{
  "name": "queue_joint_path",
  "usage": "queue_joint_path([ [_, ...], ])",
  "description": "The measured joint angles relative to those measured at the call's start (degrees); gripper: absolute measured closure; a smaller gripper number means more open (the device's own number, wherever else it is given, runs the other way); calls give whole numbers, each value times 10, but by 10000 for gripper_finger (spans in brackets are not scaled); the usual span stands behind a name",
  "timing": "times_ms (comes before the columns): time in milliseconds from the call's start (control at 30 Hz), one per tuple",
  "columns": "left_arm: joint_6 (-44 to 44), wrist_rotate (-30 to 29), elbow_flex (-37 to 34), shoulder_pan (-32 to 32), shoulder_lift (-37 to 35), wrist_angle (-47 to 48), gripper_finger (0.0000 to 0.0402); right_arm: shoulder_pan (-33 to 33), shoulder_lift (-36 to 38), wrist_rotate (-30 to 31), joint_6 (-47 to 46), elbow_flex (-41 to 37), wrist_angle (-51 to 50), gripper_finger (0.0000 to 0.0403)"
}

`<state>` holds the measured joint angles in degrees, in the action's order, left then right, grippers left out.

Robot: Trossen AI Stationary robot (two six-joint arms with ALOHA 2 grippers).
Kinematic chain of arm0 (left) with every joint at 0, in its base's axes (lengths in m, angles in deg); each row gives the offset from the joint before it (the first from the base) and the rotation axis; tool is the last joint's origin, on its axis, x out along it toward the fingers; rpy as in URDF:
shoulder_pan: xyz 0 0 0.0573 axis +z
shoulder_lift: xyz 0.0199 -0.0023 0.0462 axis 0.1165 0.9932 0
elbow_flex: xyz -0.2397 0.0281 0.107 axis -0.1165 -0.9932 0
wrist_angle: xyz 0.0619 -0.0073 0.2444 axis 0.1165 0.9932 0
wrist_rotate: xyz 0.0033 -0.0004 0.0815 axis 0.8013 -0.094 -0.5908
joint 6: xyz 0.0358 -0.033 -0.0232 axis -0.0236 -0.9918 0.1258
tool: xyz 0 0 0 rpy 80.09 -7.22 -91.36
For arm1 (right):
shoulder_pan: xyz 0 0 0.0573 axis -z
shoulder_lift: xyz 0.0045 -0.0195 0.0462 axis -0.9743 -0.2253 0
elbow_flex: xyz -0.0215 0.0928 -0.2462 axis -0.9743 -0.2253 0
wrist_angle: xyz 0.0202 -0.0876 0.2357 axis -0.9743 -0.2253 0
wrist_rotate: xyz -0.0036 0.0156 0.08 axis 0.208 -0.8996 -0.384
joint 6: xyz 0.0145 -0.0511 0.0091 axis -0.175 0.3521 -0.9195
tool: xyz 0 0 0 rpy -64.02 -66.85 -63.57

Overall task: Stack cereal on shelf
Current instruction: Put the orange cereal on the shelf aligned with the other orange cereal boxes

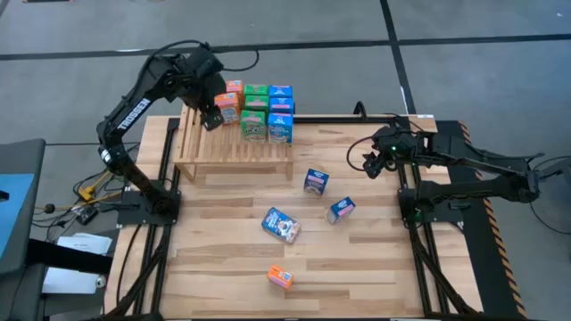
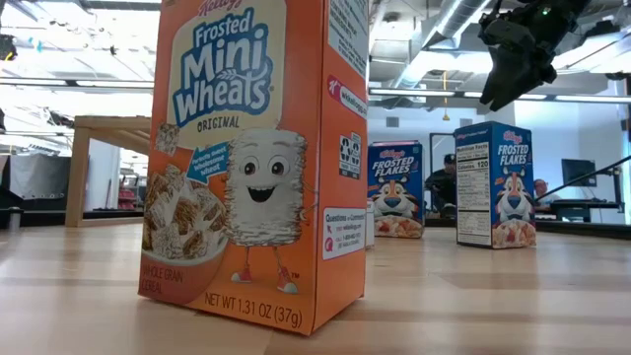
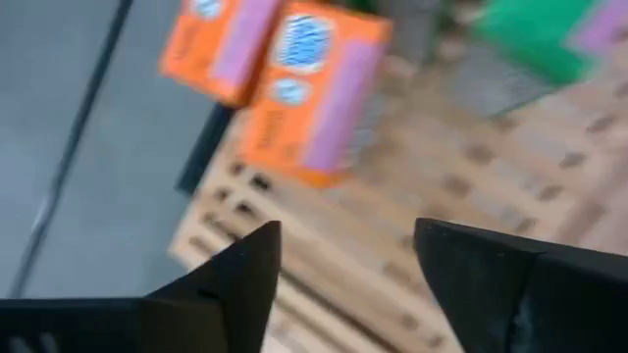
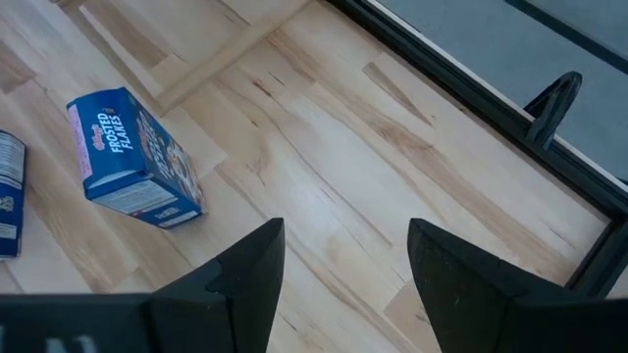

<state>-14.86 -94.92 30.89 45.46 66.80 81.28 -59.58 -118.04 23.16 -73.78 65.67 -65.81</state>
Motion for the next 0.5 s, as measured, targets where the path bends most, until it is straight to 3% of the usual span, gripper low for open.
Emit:
queue_joint_path([
  [167, -53, -37, -83, -3, -42, -5, 253, 0, 0, 0, 2, 0, 0, 163],
  [367, -132, 213, -240, -38, -143, -53, 284, 0, 0, 0, 3, 0, -1, 163],
  [500, -246, 316, -355, -128, -211, -166, 285, 0, 0, 0, 3, 0, -1, 163],
])
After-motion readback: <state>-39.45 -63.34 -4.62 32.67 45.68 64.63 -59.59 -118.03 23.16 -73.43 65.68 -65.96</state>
